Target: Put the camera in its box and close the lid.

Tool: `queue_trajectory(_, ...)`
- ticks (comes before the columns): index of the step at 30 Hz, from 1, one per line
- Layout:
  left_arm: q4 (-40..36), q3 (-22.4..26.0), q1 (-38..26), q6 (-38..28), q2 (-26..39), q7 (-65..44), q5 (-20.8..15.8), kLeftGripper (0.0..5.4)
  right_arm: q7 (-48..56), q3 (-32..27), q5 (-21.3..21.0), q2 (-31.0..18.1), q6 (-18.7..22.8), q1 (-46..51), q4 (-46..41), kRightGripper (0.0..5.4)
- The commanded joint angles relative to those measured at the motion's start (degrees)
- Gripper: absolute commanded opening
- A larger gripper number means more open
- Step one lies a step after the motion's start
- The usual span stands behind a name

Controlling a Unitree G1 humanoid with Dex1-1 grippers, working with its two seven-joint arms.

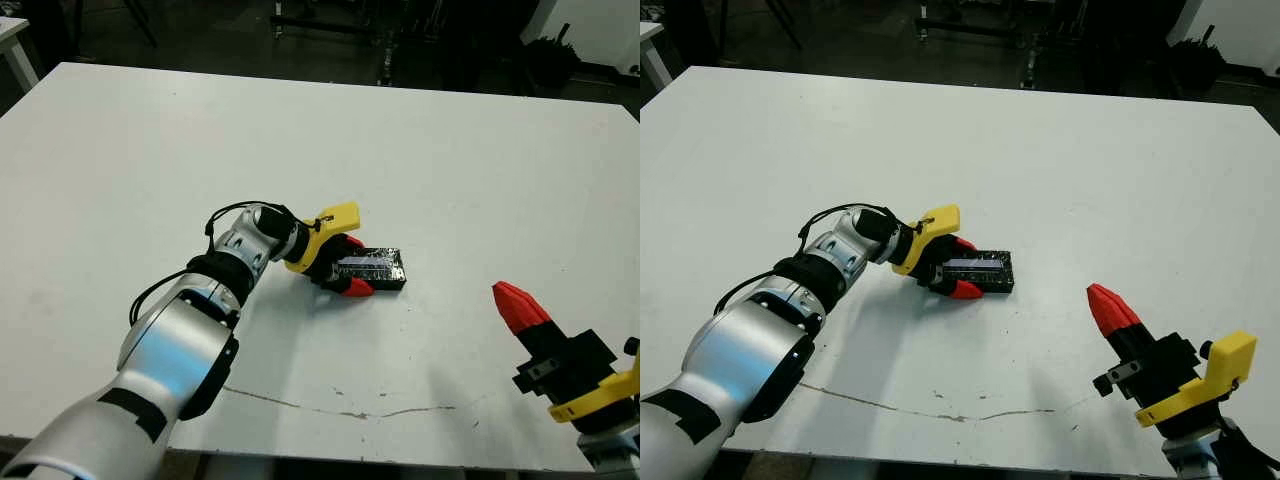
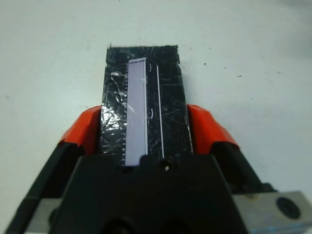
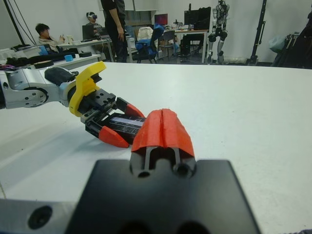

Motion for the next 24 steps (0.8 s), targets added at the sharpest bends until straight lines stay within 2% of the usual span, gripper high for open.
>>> queue_trajectory(1, 1.9, -5.0, 4.5, -2.4, -10.4, -1.5, 4.3, 4.74, -0.7, -1.0, 0.2, -1.7, 2.0, 0.2, -0.8, 0.00)
queue_trajectory(7, 2.2, -3.0, 5.3, -3.1, -9.3, -3.0, 2.2, 5.39, -0.4, -1.0, -0.2, -2.1, 2.0, 0.1, -0.7, 0.00)
queue_trajectory(10, 2.3, -1.5, 5.3, -0.7, -8.8, -4.3, 0.7, 5.39, 0.6, -0.9, -0.1, -2.2, 1.4, -0.2, -0.1, 0.00)
queue_trajectory(17, 0.6, 2.6, 5.8, -1.5, -6.1, -5.3, -2.3, 5.39, 0.7, -0.4, -0.8, -1.3, 0.7, -0.3, 0.4, 0.00)
queue_trajectory(24, -2.3, 7.8, 5.8, -0.9, 0.8, -7.8, -6.1, 5.39, 1.2, 0.3, -1.4, -0.4, -0.7, -0.2, 0.8, 0.00)
